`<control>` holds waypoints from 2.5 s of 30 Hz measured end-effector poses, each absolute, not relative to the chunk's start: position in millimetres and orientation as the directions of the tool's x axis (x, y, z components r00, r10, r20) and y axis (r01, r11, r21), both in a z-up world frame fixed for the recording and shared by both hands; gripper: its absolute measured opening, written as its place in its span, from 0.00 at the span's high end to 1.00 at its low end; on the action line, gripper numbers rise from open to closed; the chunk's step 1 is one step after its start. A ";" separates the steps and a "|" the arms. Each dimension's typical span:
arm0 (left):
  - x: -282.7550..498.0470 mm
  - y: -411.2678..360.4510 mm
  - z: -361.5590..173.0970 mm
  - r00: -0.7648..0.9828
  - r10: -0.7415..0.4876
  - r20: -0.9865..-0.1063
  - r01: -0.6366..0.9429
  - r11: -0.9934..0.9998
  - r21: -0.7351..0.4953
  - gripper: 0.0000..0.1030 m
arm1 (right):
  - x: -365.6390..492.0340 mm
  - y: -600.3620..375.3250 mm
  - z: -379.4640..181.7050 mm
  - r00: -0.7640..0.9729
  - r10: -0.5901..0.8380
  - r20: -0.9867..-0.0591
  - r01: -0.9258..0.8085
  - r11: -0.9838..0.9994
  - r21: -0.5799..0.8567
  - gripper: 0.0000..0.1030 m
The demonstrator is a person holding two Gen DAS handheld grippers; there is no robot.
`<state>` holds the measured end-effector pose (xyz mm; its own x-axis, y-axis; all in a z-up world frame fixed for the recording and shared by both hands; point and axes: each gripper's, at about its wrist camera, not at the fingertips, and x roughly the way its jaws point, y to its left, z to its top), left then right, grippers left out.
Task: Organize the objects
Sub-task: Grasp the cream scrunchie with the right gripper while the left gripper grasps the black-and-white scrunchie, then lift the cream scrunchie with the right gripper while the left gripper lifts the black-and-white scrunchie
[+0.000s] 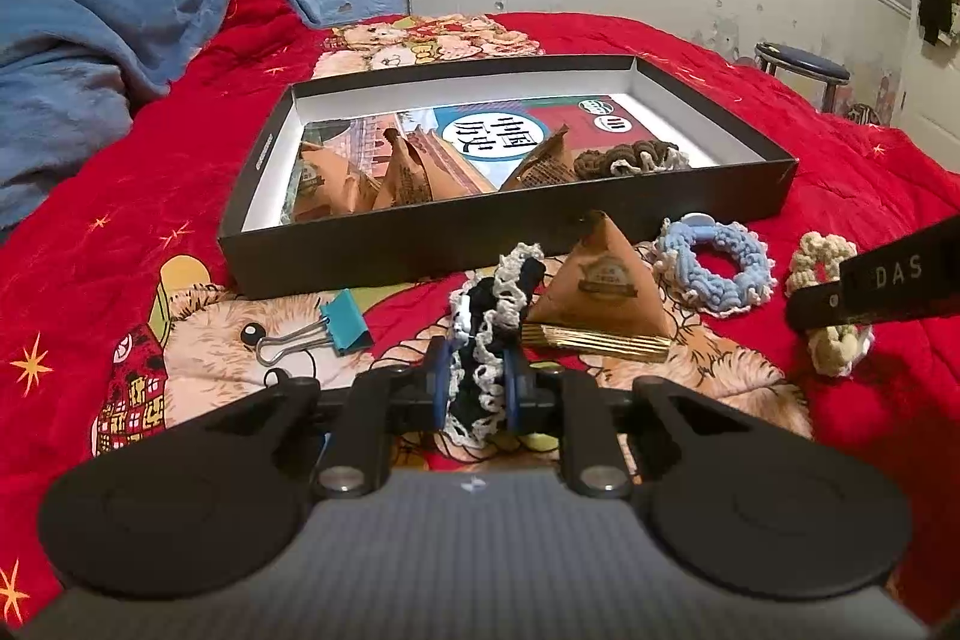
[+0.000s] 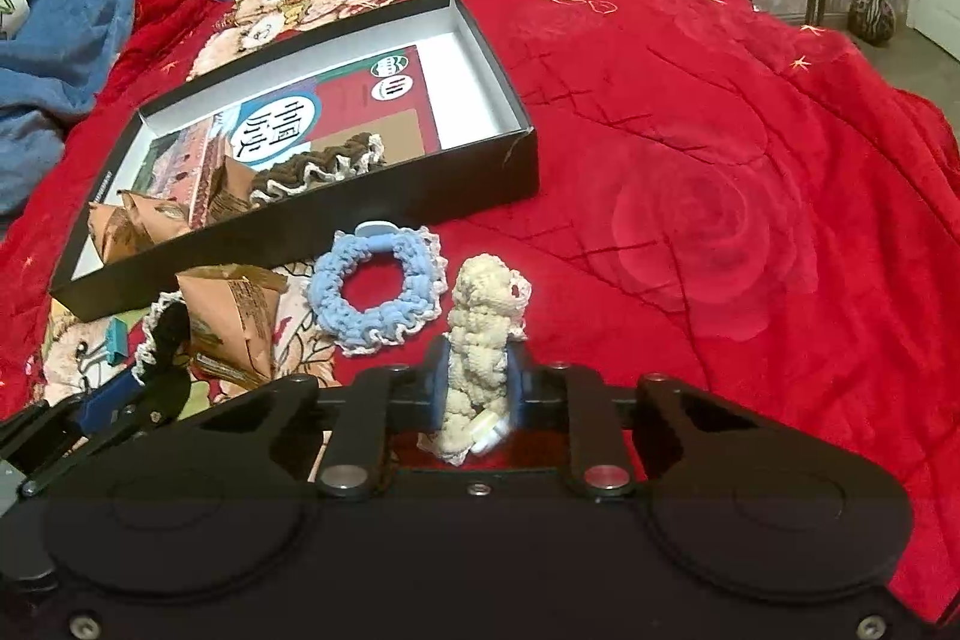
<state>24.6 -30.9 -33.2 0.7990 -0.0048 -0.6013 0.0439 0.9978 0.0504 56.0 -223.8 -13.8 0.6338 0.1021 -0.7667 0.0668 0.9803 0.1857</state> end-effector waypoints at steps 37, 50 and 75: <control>24.7 -33.2 -35.9 0.806 0.035 -0.591 0.002 0.998 0.062 0.84 | 44.8 -217.7 5.7 0.709 0.205 -0.675 -0.010 0.960 0.281 0.82; 23.2 -28.2 -22.5 0.807 0.034 -0.589 -0.008 0.999 0.046 0.86 | 36.6 -211.3 12.7 0.752 0.218 -0.623 -0.015 0.950 0.313 0.82; 18.7 -8.6 10.8 0.876 0.044 -0.480 -0.042 0.999 0.016 0.86 | 42.5 -218.0 24.8 0.826 0.242 -0.508 -0.026 0.918 0.396 0.81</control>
